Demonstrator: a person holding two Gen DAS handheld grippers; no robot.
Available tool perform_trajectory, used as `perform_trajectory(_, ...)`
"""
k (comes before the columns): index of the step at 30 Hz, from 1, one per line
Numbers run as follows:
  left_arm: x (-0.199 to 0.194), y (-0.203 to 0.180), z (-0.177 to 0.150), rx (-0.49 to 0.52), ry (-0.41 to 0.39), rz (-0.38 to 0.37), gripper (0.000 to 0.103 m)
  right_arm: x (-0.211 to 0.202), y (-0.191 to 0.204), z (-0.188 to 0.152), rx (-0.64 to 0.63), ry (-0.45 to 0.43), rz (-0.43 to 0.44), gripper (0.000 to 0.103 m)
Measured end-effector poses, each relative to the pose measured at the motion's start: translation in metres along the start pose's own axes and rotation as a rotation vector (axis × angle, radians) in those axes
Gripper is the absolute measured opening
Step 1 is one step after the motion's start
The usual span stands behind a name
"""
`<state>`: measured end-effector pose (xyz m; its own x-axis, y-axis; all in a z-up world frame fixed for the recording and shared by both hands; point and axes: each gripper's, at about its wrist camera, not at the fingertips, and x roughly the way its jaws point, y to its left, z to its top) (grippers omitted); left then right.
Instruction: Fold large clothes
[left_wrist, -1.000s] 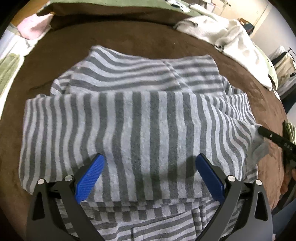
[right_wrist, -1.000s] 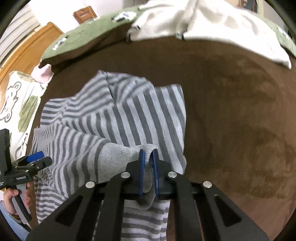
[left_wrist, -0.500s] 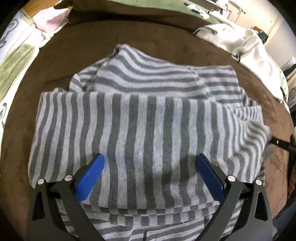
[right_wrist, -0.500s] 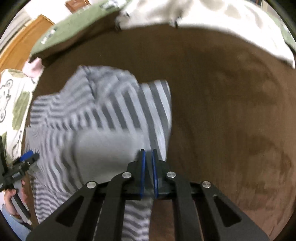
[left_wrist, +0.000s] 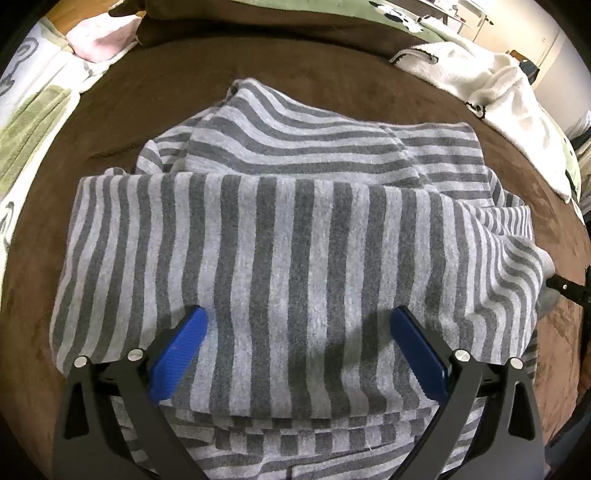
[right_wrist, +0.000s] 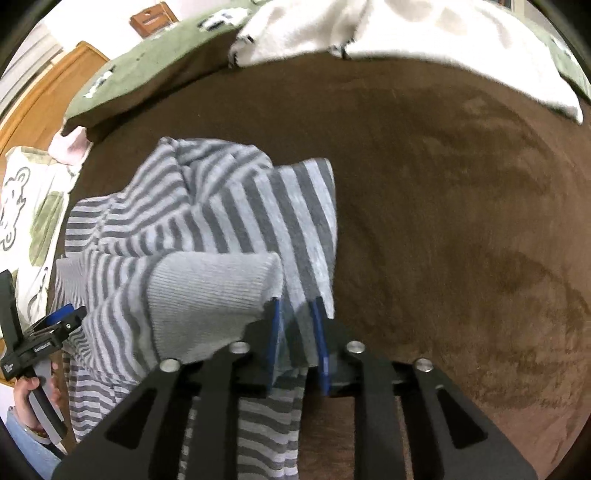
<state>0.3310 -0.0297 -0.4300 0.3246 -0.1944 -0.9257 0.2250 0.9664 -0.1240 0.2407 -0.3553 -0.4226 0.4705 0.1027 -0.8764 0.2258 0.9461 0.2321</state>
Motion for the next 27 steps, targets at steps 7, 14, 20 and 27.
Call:
perform_trajectory(7,-0.053,-0.004,0.000,0.006,-0.062,-0.007,0.097,-0.049,0.020,0.000,-0.079,-0.106,0.011,0.070)
perform_trajectory(14,-0.115,0.007,-0.035,-0.020,-0.105,0.021,0.097,-0.088,0.044,-0.030,-0.157,-0.119,0.063,0.075)
perform_trajectory(20,-0.133,0.031,-0.098,-0.103,-0.058,0.062,0.096,-0.100,0.059,-0.078,-0.232,-0.078,0.065,0.075)
perform_trajectory(27,-0.129,0.056,-0.176,-0.168,0.025,0.083,0.096,-0.110,0.038,-0.136,-0.183,-0.011,0.055,0.076)
